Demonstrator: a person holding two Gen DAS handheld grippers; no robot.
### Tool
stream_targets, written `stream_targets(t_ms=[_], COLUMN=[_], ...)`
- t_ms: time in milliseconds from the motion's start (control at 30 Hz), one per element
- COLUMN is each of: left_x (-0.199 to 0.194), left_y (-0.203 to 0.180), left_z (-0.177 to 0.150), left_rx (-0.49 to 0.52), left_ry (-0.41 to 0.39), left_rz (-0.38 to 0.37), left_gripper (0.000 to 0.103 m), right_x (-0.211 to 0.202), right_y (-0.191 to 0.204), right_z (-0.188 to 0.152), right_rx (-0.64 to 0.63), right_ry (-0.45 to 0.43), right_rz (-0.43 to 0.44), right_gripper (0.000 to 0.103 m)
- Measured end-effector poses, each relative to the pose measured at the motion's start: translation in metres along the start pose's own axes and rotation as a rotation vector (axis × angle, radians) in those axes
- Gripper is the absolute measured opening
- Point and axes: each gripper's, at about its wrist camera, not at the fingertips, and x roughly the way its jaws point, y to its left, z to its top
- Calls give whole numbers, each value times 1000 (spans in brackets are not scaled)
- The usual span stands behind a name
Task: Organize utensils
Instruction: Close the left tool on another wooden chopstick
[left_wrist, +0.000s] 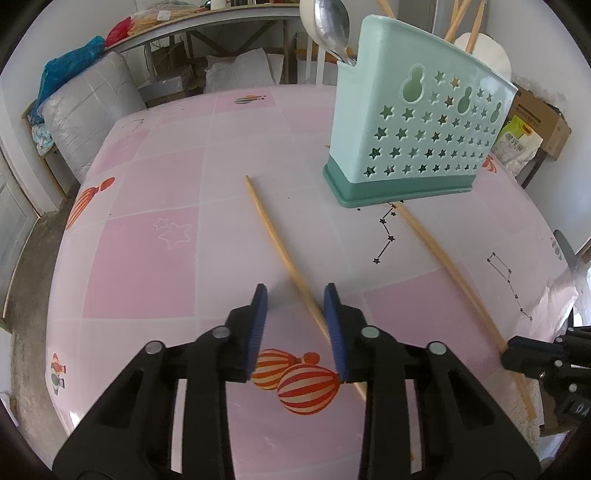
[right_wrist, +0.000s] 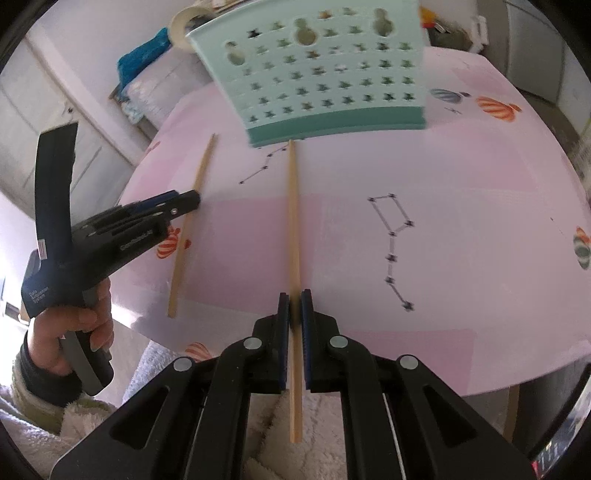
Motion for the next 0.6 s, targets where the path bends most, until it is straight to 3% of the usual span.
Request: stream_targets(t_ms=[100,267,400,600], left_x=[0,-5,-13,-22], left_y=[2,3,-3,-11], left_z=[0,-5,-14,-23], left_rx=[-3,-14,-21,-10], left_ry=[-4,9,45,76], left_rz=[-9,-55,-122,-144], left_gripper=[12,5,4,4], right_x=[-3,-3,-3,-2], right_y=[-7,-14,-17,-18], right_z=[-1,-2,-2,-3], right_rx=[26,62,72,84], right_ry=[-8,-12,-15,-14], right_rz=[-7,7,14,18], right_gripper=[7,7,7,7])
